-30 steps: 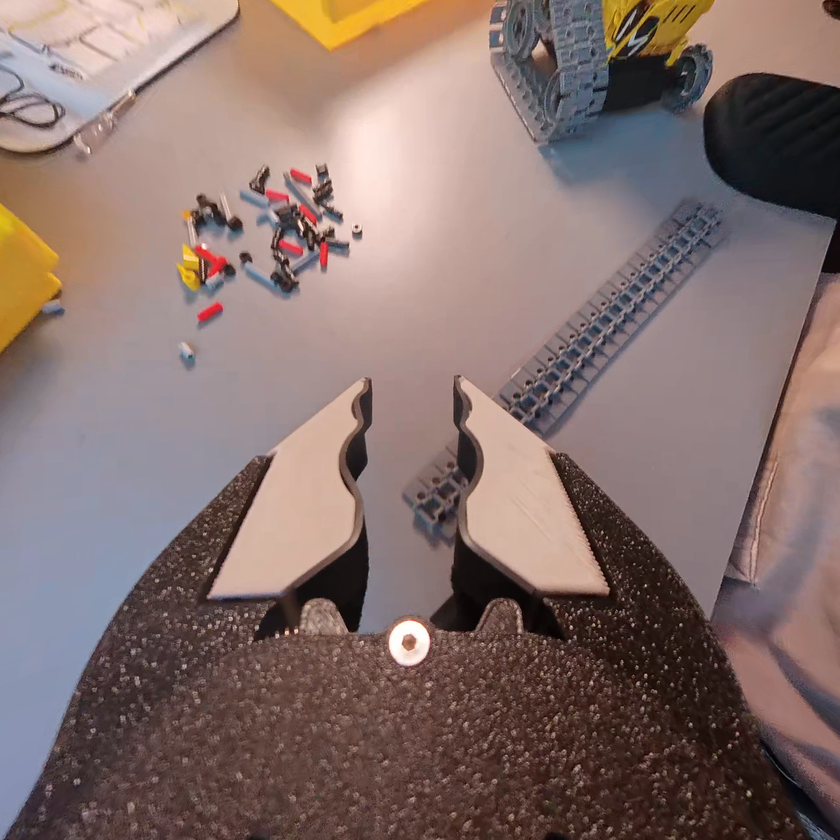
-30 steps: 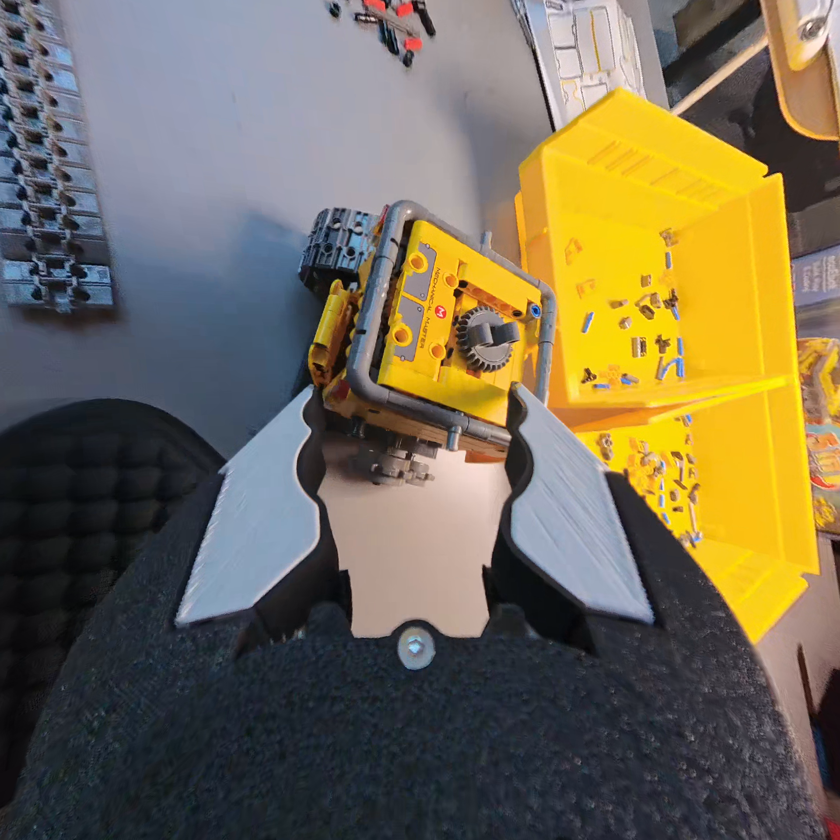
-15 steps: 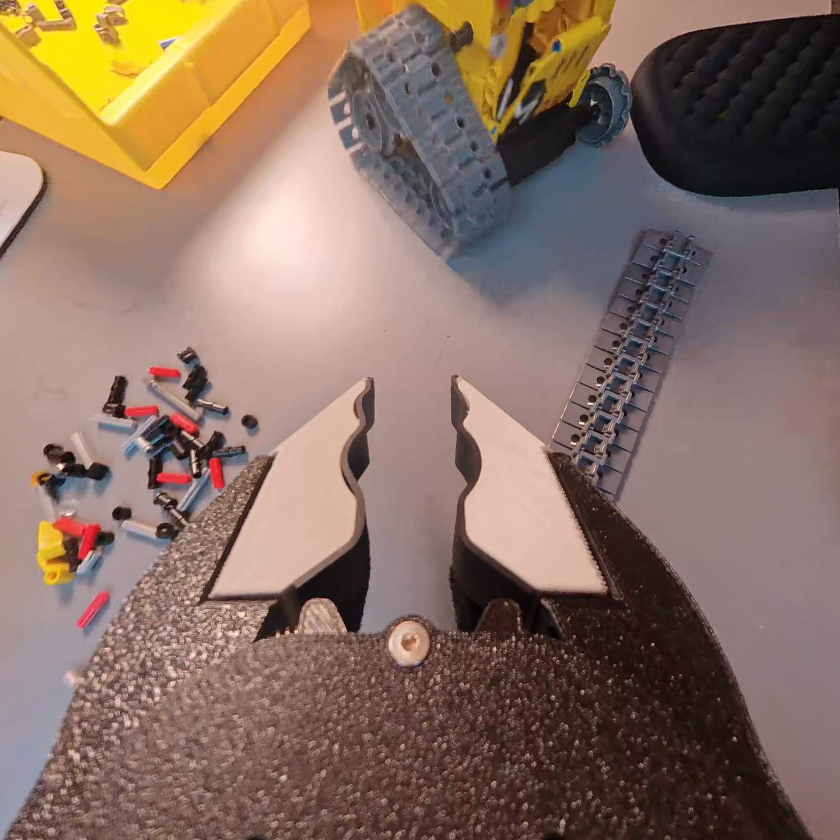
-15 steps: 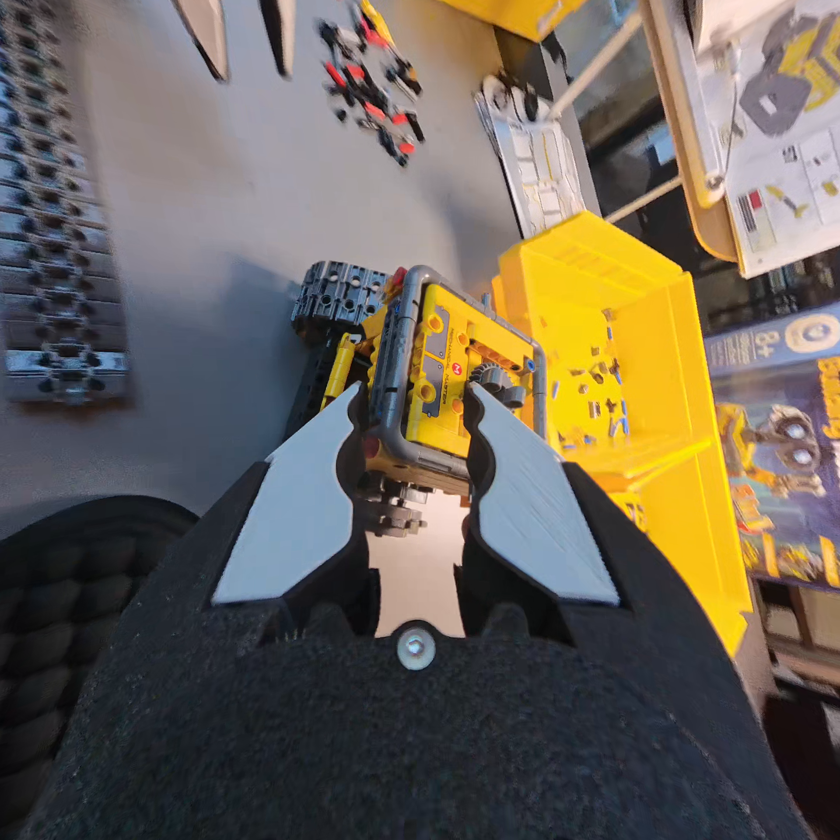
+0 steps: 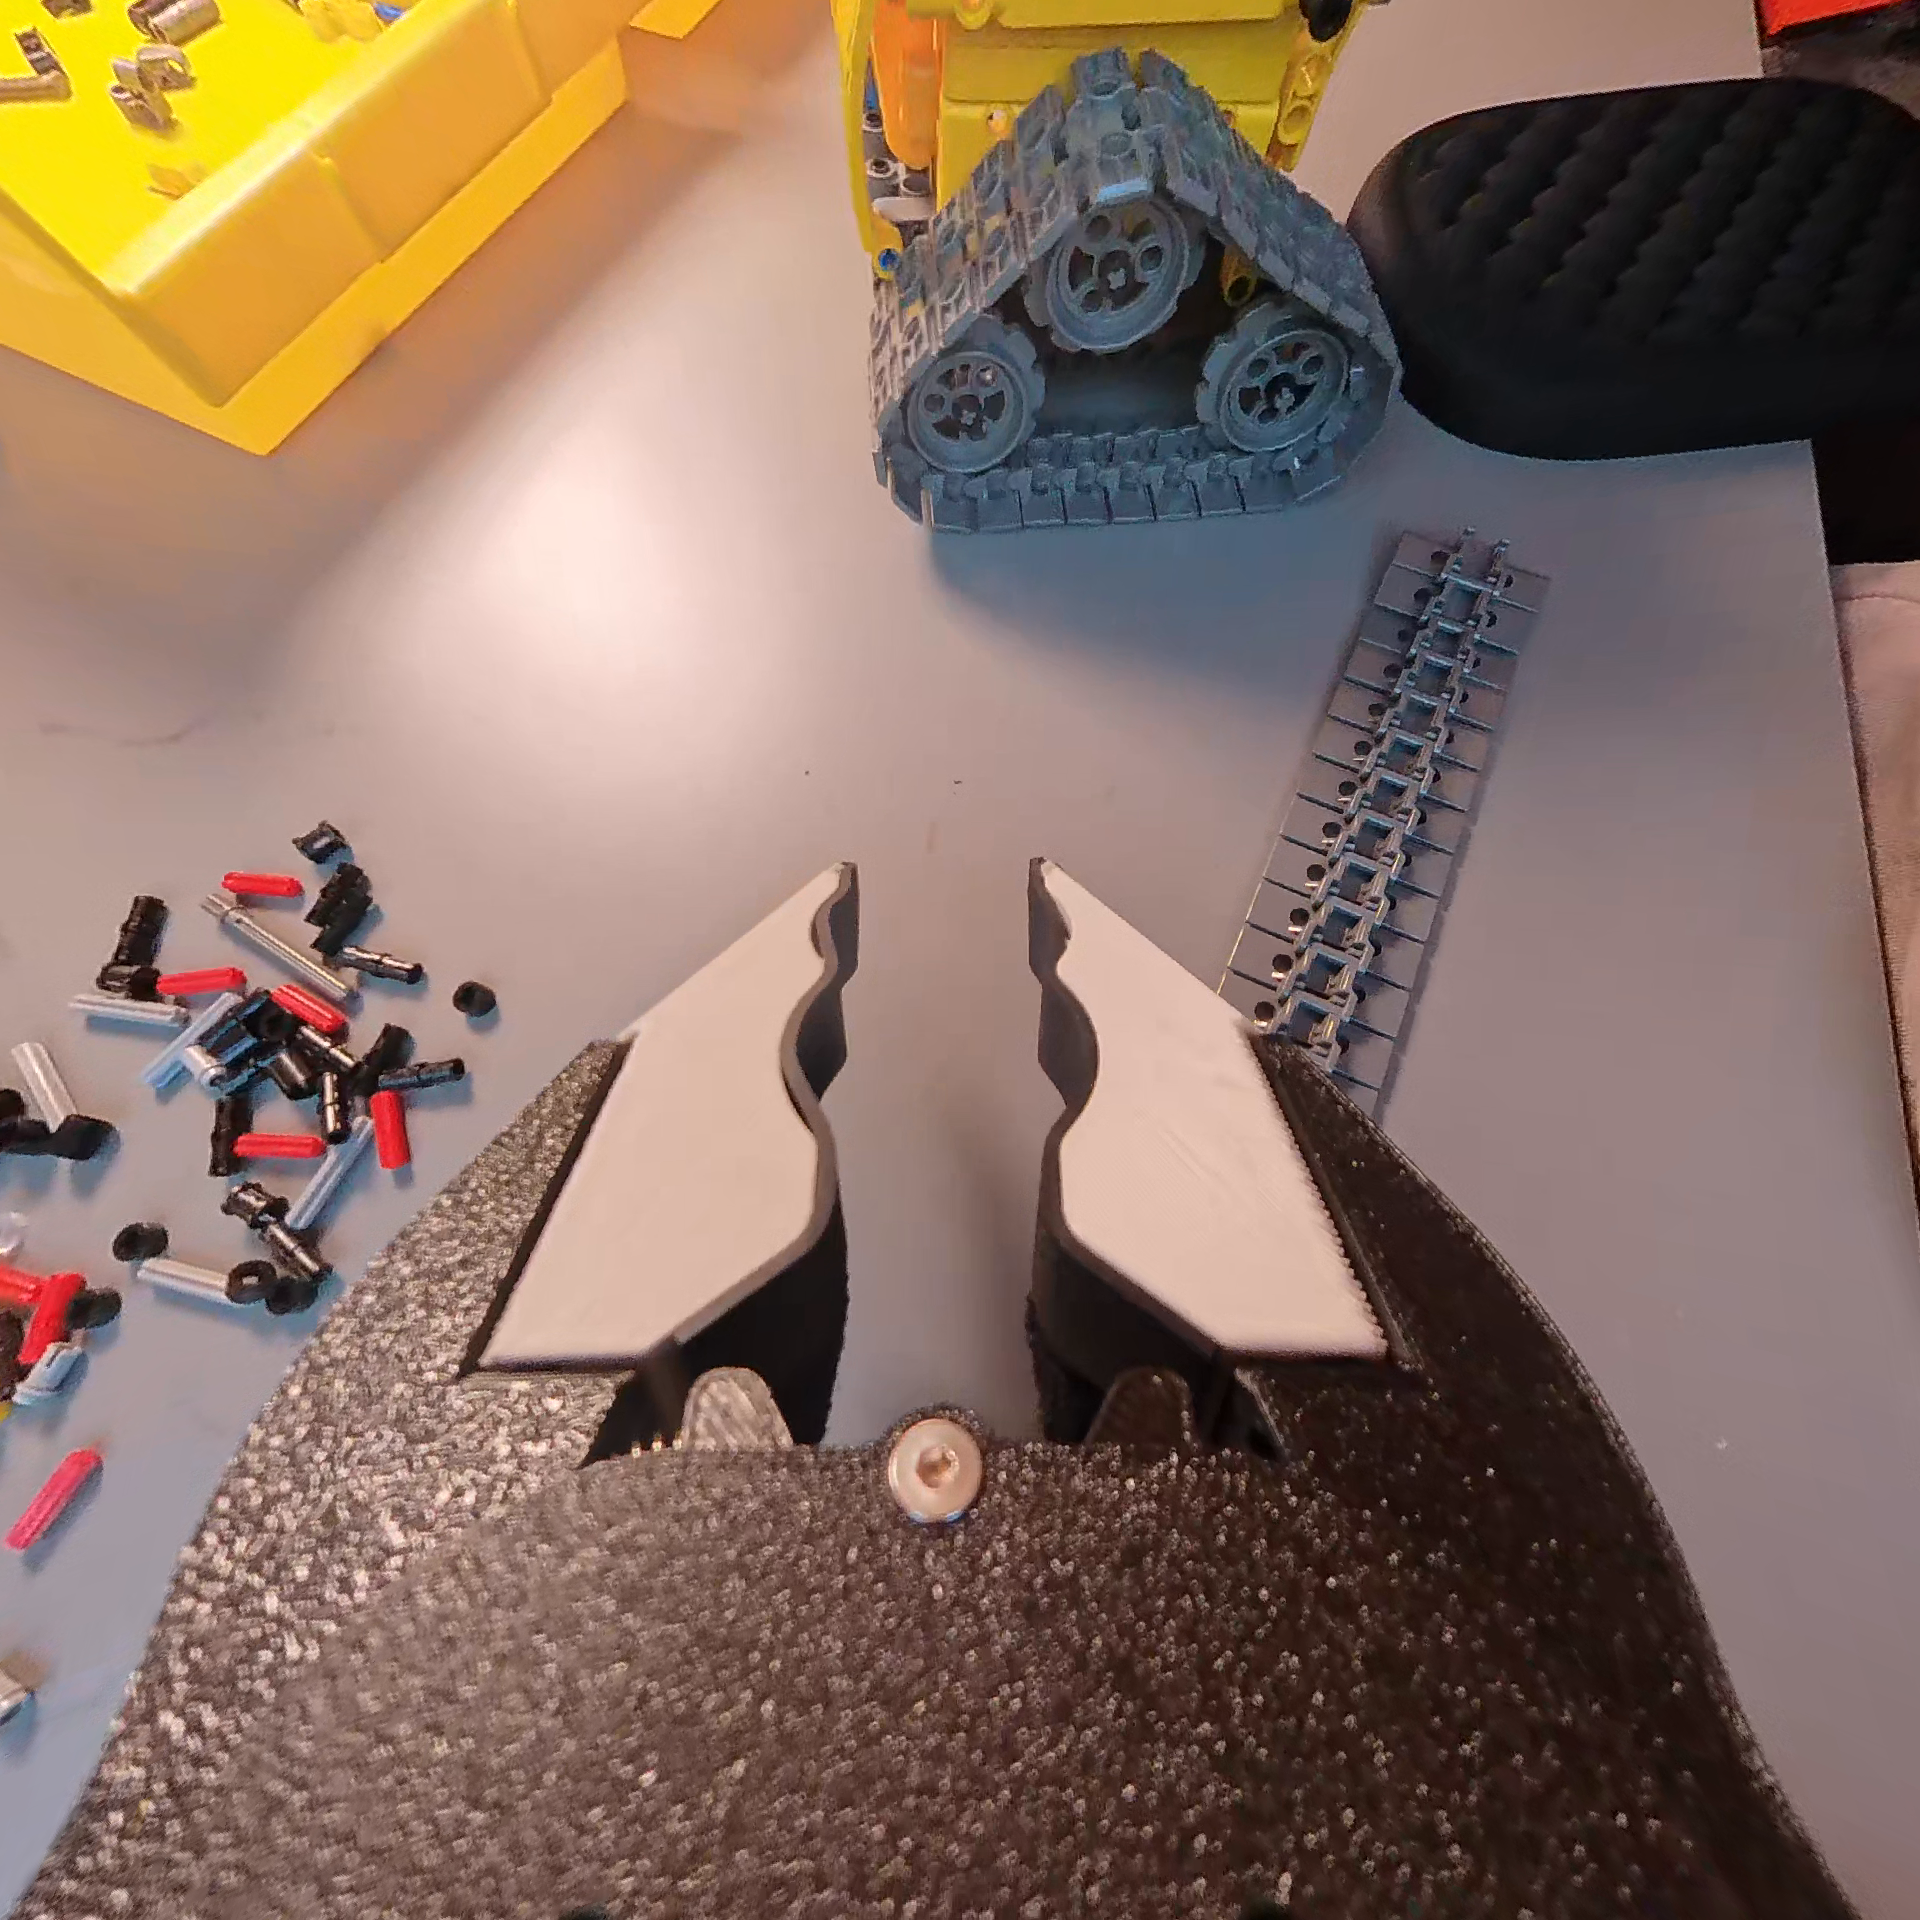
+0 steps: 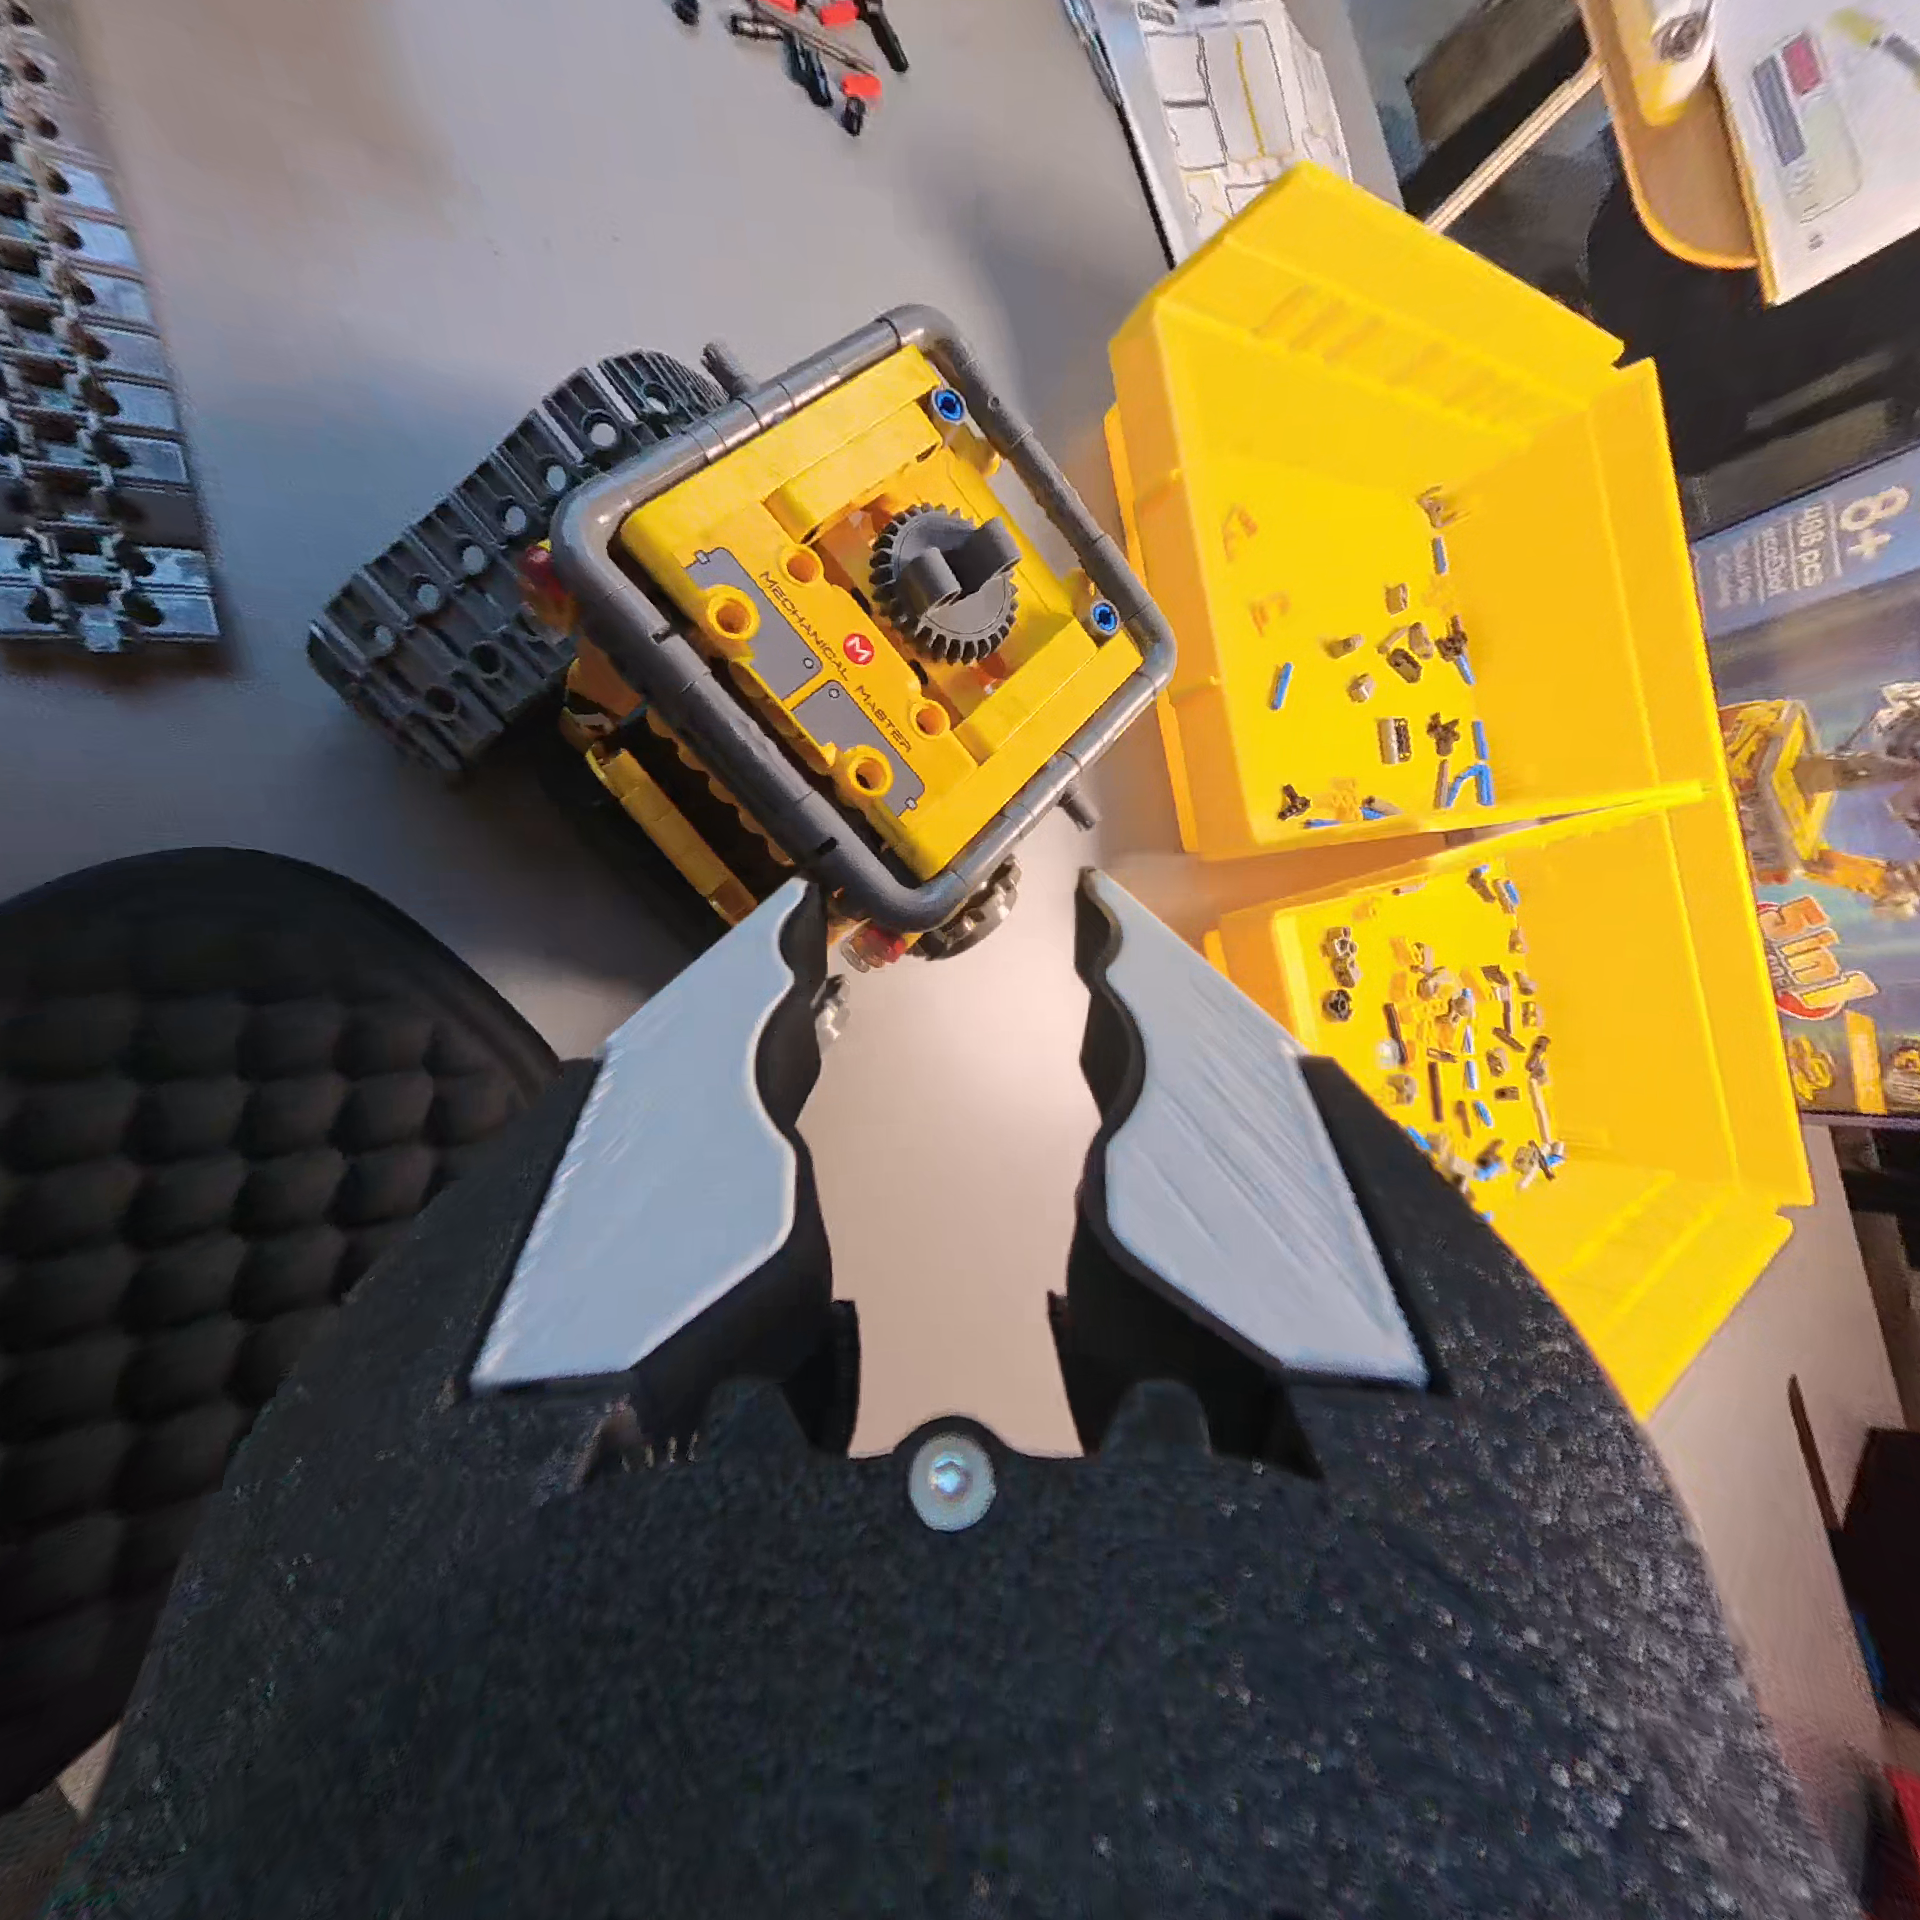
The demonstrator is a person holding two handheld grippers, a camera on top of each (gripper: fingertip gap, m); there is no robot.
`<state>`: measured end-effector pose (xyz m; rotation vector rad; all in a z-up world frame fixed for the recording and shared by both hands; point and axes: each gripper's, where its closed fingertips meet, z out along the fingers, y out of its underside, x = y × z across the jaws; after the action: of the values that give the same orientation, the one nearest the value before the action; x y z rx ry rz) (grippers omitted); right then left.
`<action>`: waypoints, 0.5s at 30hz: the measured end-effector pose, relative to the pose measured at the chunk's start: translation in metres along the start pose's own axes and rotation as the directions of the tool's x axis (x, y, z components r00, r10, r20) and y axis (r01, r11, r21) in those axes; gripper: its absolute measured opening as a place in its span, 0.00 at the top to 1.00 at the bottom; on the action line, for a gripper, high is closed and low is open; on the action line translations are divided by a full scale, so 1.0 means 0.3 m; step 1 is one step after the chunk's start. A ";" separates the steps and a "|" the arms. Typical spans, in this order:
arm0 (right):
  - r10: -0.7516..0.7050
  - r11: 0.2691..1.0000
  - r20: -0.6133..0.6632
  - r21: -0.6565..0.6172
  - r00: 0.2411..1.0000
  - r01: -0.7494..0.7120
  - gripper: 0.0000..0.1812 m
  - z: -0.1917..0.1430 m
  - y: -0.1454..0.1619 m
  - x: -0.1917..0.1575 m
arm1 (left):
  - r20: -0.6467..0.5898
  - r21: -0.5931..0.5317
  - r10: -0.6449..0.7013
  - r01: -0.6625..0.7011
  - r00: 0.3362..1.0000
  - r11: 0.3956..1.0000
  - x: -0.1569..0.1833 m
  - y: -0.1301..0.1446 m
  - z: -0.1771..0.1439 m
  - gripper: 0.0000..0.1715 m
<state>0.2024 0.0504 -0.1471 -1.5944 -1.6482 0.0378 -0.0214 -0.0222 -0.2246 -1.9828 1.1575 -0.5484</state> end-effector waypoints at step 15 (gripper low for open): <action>-0.334 0.925 0.209 0.258 0.919 0.278 0.85 0.218 -0.200 0.044 | 0.073 -0.028 0.224 -0.222 0.972 0.975 -0.027 -0.114 0.147 0.71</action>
<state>0.1185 0.0826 -0.1510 -1.1820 -1.9986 0.2619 0.0230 0.0125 -0.2247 -1.8424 1.3215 -0.3432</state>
